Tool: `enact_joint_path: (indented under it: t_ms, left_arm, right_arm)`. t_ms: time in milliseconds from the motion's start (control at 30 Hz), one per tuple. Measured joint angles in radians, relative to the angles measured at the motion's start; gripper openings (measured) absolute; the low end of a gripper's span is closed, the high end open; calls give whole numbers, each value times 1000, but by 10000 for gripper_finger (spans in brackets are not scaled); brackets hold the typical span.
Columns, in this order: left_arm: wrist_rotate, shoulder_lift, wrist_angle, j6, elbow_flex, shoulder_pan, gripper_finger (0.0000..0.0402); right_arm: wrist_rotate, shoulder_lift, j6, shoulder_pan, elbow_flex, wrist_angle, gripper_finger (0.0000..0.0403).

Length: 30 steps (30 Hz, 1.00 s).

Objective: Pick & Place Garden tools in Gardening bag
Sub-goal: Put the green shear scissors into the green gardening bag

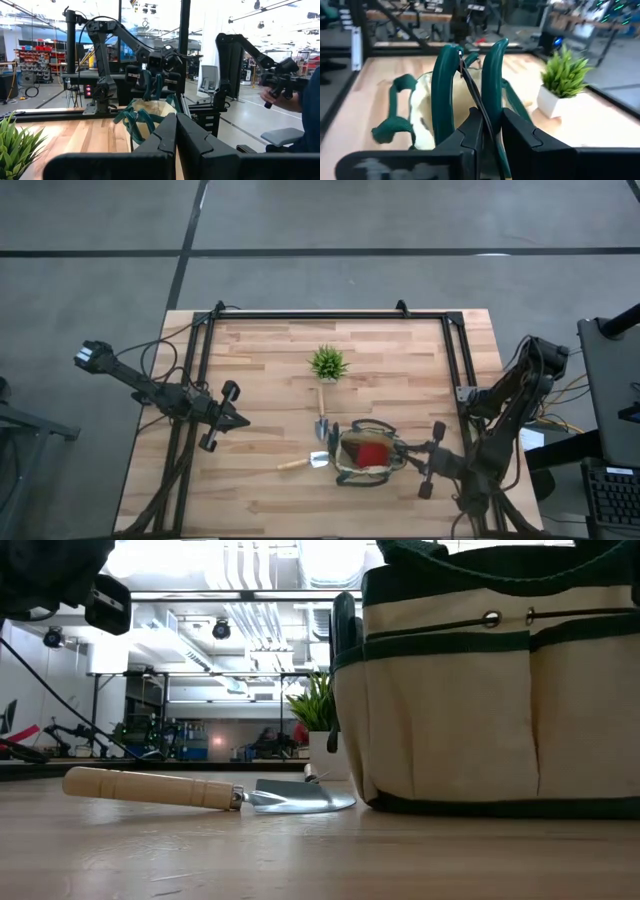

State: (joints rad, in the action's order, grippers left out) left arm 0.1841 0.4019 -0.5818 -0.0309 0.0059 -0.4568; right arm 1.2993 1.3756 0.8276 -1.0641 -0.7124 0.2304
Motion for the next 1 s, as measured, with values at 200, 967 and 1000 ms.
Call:
enact_joint_path:
  t_ms: [200,967,1000]
  left_arm:
    - [0,0,0,0,0,0,12]
    - [0,0,0,0,0,0,12]
    - [0,0,0,0,0,0,12]
  right_arm:
    - [-206,-111,97,0,1,158,43]
    - [-121,-92,229,-127,-42,260,33]
    - [-95,-92,218,-138,-45,259,32]
